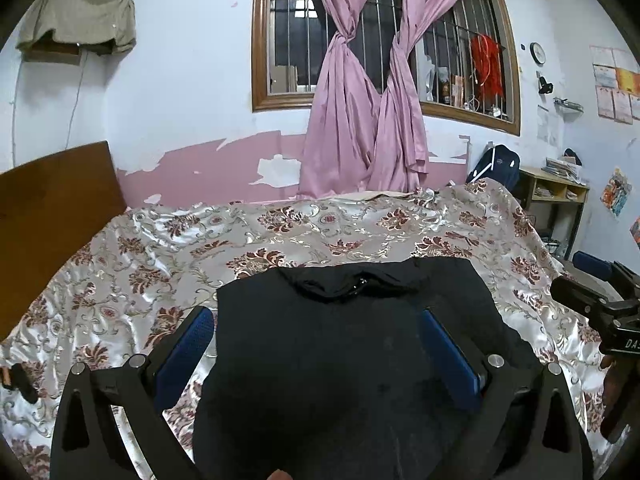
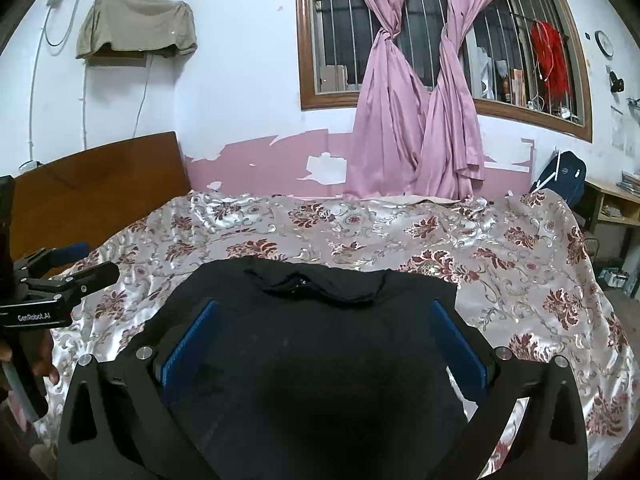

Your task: Fold large clothes

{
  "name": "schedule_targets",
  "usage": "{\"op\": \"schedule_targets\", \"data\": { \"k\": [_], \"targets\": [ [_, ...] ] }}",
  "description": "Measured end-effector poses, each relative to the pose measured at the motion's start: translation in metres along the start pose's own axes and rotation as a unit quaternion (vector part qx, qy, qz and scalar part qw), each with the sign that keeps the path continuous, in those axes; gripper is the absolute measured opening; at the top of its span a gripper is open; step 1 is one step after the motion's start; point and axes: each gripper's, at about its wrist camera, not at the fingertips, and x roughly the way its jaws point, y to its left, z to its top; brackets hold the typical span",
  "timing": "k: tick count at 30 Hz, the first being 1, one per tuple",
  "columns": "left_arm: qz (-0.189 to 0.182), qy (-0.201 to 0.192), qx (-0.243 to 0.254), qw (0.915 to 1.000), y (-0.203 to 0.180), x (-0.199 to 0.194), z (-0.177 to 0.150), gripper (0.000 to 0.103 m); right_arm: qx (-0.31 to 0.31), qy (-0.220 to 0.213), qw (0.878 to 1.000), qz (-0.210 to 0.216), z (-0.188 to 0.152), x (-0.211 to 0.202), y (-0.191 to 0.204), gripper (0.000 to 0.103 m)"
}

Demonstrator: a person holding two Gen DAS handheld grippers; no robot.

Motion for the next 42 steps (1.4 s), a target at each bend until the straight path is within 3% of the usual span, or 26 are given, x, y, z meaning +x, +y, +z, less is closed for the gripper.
{"op": "schedule_targets", "data": {
  "k": [21,34,42],
  "targets": [
    [0.021,-0.057,-0.011,0.9981,-0.007,-0.111,-0.057,0.103,-0.021,-0.033,0.999,-0.005,-0.041,-0.105,0.036,0.101],
    [0.035,-0.037,-0.039,0.9980,-0.005,-0.131,-0.097,0.103,-0.029,-0.029,0.999,0.005,-0.075,-0.135,0.051,0.101],
    [0.040,-0.033,-0.030,0.9982,-0.012,-0.137,-0.113,0.103,-0.029,-0.039,0.999,0.001,-0.093,-0.151,0.053,0.101]
  ]
}}
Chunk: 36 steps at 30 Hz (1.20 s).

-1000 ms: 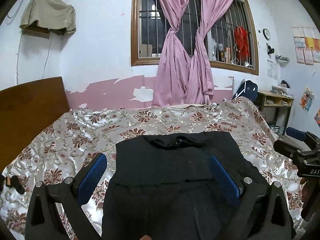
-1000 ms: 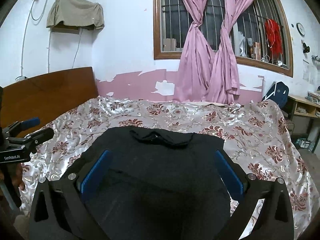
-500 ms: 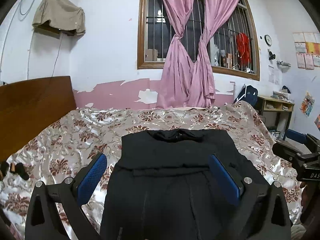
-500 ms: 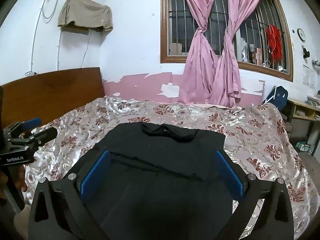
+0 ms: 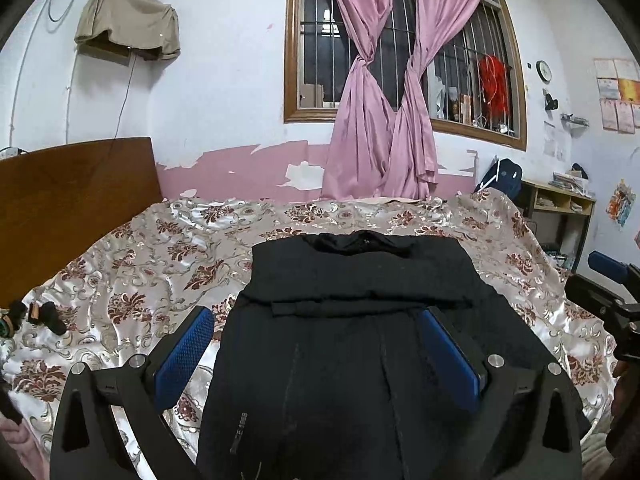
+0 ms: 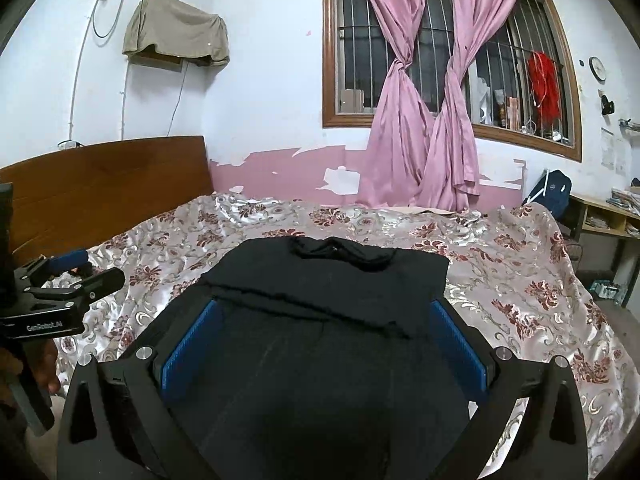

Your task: Fold large clothes

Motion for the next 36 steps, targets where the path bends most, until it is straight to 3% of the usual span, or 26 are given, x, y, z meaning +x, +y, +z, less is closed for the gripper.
{"op": "schedule_targets", "data": {
  "k": [8,19,29,36],
  "targets": [
    [-0.006,0.003,0.019,0.9998,-0.005,-0.006,-0.023,0.103,-0.013,0.010,1.000,-0.003,-0.020,-0.009,0.003,0.101],
    [-0.003,0.023,0.008,0.9997,0.002,-0.007,-0.060,0.103,0.003,0.028,1.000,-0.006,-0.051,-0.011,0.005,0.101],
    [0.016,0.031,-0.032,0.9989,0.022,-0.008,-0.082,0.103,0.012,0.041,0.999,-0.024,-0.076,-0.008,0.010,0.101],
    [0.002,0.073,-0.038,0.9966,0.034,-0.009,-0.100,0.103,0.002,0.068,0.997,-0.033,-0.095,-0.010,0.010,0.101]
  ]
}}
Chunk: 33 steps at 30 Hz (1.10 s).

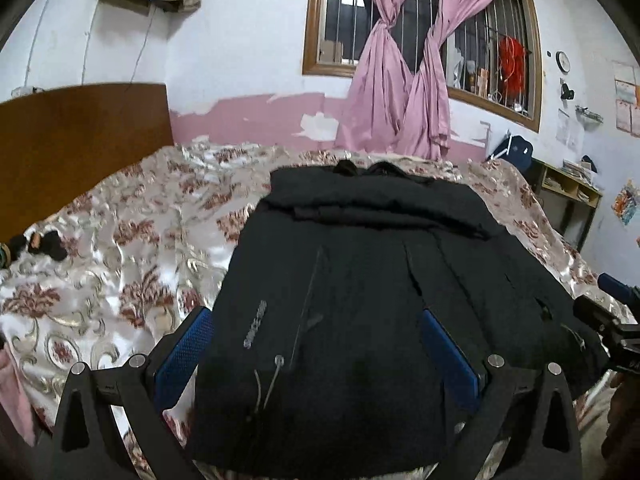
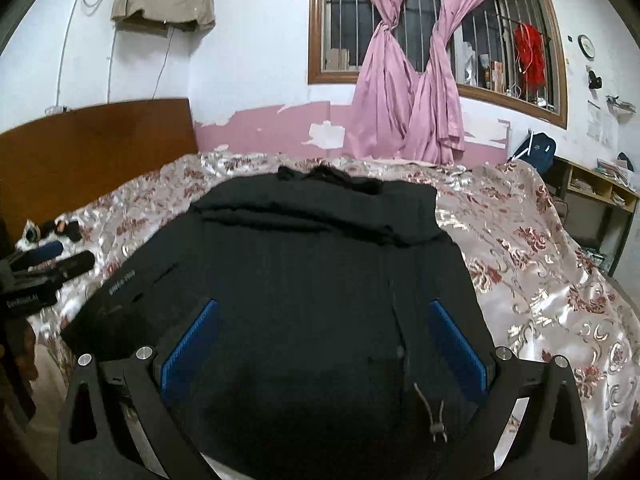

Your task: Fold large clothes

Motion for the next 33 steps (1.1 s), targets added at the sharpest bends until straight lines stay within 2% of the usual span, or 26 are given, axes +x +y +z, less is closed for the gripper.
{"op": "schedule_targets", "data": {
  "k": [5,12,15,18,19,22,25,30,33],
  "targets": [
    [0.000,0.014,0.013,0.9998,0.002,-0.003,-0.011,0.103,-0.005,0.017,1.000,-0.007,-0.013,-0.006,-0.004,0.101],
    [-0.018,0.039,0.075,0.9962,-0.007,-0.011,-0.029,0.103,-0.014,0.038,0.999,-0.001,-0.021,-0.015,-0.005,0.101],
    [-0.039,0.073,0.096,0.9920,-0.010,-0.007,-0.040,0.103,-0.029,0.055,0.998,0.002,-0.027,-0.016,-0.002,0.101],
    [-0.048,0.122,0.122,0.9839,-0.017,0.002,-0.055,0.103,-0.049,0.086,0.995,0.009,-0.037,-0.013,0.002,0.101],
    [-0.046,0.143,0.137,0.9791,-0.020,0.006,-0.062,0.103,-0.053,0.094,0.994,0.012,-0.040,-0.012,0.003,0.101],
    [-0.032,0.168,0.164,0.9714,-0.025,0.010,-0.075,0.103,-0.079,0.132,0.988,0.020,-0.049,-0.005,0.008,0.101],
    [-0.029,0.176,0.167,0.9698,-0.026,0.012,-0.077,0.103,-0.096,0.157,0.983,0.017,-0.057,0.000,0.010,0.101],
    [-0.017,0.192,0.169,0.9665,-0.028,0.019,-0.081,0.103,-0.112,0.214,0.970,-0.017,-0.073,0.020,0.011,0.101],
    [-0.005,0.205,0.167,0.9644,-0.025,0.025,-0.083,0.103,-0.127,0.225,0.966,-0.026,-0.077,0.024,0.016,0.101]
  ]
}}
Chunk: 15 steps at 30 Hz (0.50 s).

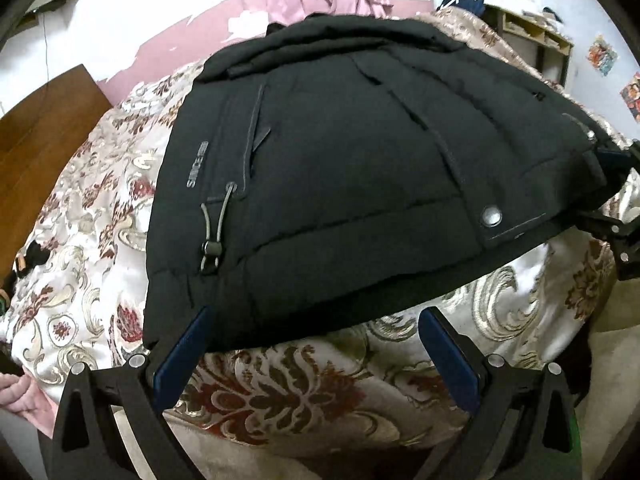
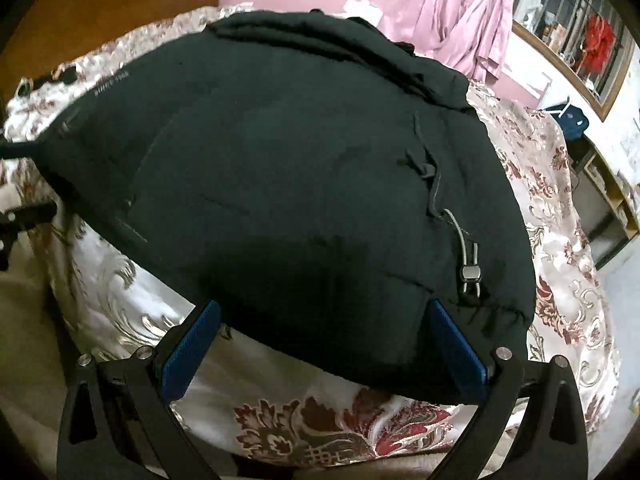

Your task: Fold large clothes

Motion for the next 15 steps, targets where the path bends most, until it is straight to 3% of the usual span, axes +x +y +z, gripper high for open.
{"op": "schedule_targets", "data": {
  "k": [15],
  "targets": [
    [-0.003,-0.003,0.019,0.9998,-0.010,-0.001,-0.002,0.103,-0.115,0.045,0.987,-0.107,-0.005,0.016,0.050,0.102]
  ]
}}
